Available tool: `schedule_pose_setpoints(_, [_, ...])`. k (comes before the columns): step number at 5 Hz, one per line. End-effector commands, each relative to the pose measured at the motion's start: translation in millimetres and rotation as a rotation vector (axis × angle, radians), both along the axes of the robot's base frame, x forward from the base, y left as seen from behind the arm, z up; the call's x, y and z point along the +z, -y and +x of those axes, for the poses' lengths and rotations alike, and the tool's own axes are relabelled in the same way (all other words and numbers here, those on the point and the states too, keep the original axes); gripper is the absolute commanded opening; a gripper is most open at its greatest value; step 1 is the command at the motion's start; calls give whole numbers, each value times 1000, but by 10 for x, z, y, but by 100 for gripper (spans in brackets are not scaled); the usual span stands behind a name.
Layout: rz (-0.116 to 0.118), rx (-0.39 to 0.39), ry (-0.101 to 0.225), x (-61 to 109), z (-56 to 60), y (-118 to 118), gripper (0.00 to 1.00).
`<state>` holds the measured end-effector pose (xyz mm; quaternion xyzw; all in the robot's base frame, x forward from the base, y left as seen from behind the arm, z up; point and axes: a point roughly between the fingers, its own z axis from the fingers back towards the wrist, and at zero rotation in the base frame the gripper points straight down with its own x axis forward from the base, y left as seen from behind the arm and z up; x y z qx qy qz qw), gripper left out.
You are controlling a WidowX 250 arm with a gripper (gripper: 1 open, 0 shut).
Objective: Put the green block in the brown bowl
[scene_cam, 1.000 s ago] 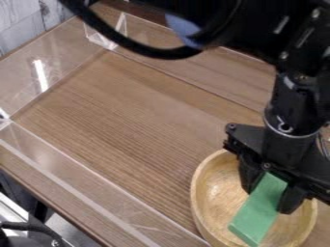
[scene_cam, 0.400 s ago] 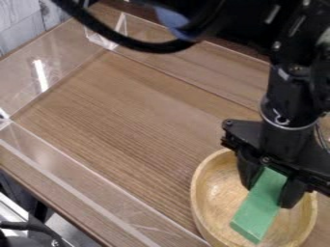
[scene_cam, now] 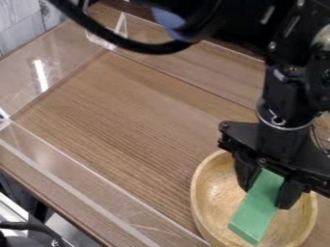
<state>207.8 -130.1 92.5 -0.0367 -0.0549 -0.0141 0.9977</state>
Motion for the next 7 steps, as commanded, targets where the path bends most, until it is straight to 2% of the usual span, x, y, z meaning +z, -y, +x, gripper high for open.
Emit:
schedule_pose_setpoints(1, [-34,17,41,131,48,3,0])
schedule_pose_setpoints(3, [-41,38,33,117,47,-7,0])
schedule_pose_setpoints(4, [-45,41,30,150,62,-29,100])
schedule_pose_setpoints(7, [-70,63,19,207,198,-180,100])
